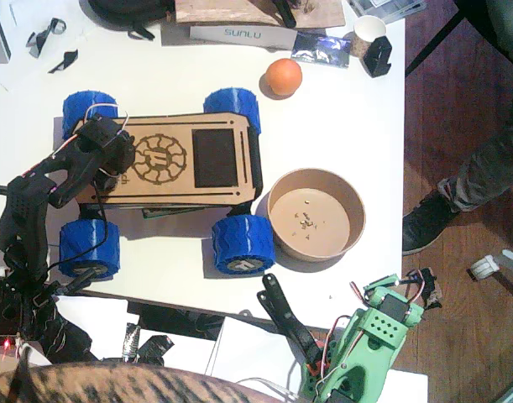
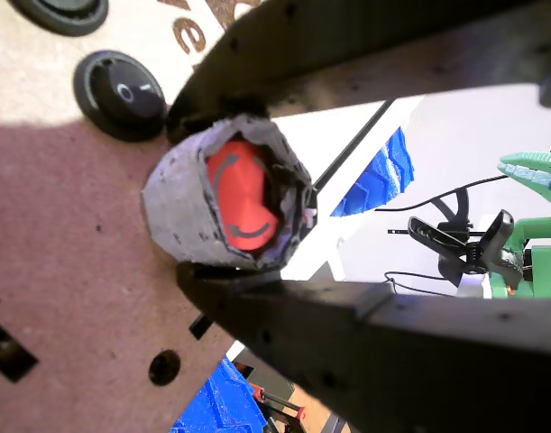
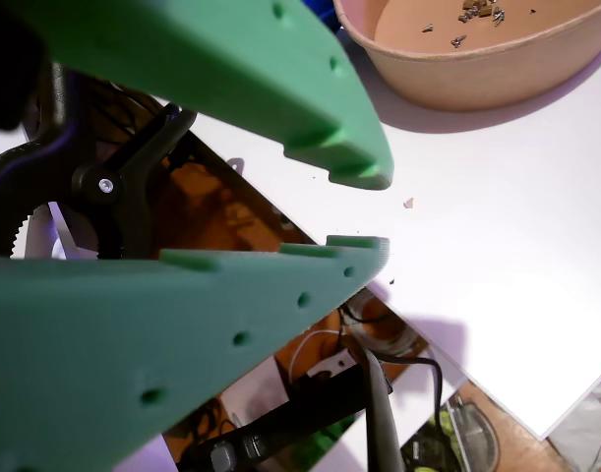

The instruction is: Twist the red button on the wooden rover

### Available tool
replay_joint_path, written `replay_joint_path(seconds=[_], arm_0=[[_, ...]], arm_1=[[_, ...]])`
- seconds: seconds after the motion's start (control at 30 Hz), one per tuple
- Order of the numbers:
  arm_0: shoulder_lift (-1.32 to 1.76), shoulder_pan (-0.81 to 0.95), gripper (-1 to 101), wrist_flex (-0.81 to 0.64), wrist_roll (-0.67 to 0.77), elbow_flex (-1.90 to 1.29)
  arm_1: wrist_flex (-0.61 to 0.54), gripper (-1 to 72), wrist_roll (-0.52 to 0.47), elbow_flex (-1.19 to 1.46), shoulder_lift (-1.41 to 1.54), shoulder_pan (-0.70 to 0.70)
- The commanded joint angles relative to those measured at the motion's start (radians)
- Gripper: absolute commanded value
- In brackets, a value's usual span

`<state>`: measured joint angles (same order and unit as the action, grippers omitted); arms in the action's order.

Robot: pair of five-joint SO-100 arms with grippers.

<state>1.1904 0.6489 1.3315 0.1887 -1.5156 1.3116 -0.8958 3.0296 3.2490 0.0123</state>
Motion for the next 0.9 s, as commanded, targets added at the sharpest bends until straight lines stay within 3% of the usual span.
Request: replay_joint_path(seconds=[0.0, 0.23, 0.87], arm_0=[[0.032, 0.011, 0, 0.018, -0.071, -0.009], [0.055, 0.012, 0, 0.018, -0.198, -0.003], [0.097, 0.037, 0, 0.041, -0.706, -0.005]], arm_1=[[0.009, 2.5, -0.011, -0.005, 0.002, -0.002], [0.009, 2.5, -0.011, -0.005, 0.002, -0.002], [0.009, 2.5, -0.011, -0.005, 0.002, -0.002]])
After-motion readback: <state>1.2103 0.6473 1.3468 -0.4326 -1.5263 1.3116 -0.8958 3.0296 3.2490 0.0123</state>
